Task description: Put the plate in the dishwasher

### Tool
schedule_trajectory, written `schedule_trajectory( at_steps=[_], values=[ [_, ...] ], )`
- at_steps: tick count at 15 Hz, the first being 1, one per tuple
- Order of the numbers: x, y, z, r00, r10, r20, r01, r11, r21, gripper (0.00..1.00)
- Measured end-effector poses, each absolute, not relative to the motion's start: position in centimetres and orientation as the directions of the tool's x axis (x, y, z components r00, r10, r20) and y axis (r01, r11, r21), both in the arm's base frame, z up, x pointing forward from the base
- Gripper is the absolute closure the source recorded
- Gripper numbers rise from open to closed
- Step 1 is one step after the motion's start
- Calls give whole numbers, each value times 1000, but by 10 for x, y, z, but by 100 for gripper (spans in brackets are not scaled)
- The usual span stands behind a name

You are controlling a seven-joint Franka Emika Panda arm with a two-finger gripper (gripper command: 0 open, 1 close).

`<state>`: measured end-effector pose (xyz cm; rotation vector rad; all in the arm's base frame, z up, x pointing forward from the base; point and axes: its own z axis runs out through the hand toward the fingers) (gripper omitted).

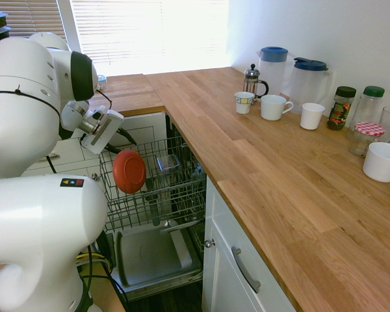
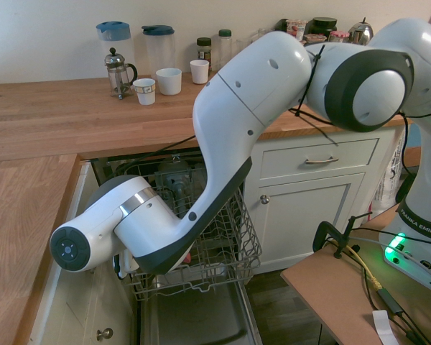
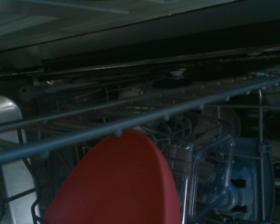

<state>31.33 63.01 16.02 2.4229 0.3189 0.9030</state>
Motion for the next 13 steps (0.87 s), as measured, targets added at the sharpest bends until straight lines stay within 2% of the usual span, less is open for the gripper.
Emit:
schedule_trajectory(
  at_steps=[6, 13],
  values=[
    [278, 616, 228, 728, 402, 555, 146, -882, 447, 0],
    [269, 571, 294, 740, 357, 570, 153, -915, 374, 0]
  ],
)
